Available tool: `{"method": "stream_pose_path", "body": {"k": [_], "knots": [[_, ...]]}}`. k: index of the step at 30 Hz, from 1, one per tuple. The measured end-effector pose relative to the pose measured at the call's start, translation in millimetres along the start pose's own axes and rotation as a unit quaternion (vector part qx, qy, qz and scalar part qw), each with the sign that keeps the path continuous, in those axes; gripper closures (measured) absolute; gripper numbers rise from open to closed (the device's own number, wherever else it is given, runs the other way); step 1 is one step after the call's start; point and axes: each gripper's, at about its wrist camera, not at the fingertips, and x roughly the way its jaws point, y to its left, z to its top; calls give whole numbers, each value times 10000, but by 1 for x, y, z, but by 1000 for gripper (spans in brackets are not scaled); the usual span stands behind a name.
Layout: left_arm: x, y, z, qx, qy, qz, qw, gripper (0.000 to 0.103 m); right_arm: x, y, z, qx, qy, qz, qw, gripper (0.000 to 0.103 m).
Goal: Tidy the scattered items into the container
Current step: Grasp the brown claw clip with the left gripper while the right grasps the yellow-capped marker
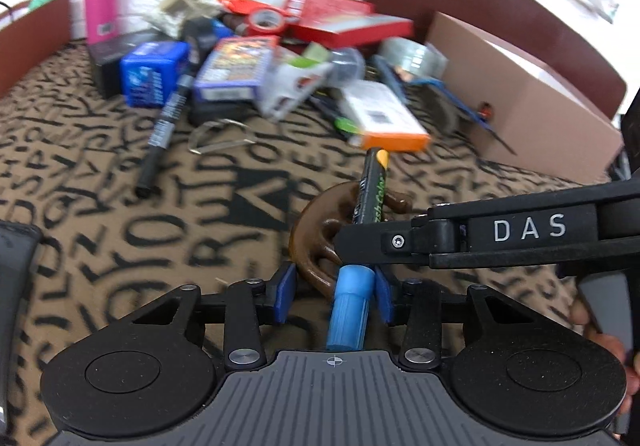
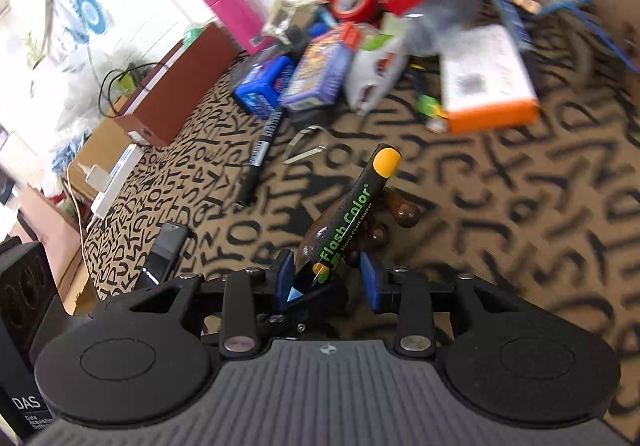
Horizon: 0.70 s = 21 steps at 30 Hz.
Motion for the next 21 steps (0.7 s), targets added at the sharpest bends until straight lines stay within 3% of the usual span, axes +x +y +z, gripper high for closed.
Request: {"method": "stream_pose_path", "body": {"k": [1, 6, 10, 15, 21], "knots": [[0, -3, -3, -38, 24, -131, 9999, 43, -4, -5, -3, 65, -10, -20, 10000, 61], [-4, -14, -10, -79, 90, -293, 9995, 39, -20, -36, -18, 569, -39, 17, 9984, 65], [-10, -3, -8, -560, 145, -405, 9975, 36, -31, -47, -21, 617, -182, -84, 9979, 66], [-11, 6, -4, -837, 114, -205, 9962, 37, -38, -59, -26, 722, -266, -29, 9970, 68], [3, -2, 12, -502, 110, -5, 9987, 36, -39, -57, -29, 631, -248, 54, 9977, 64]]}}
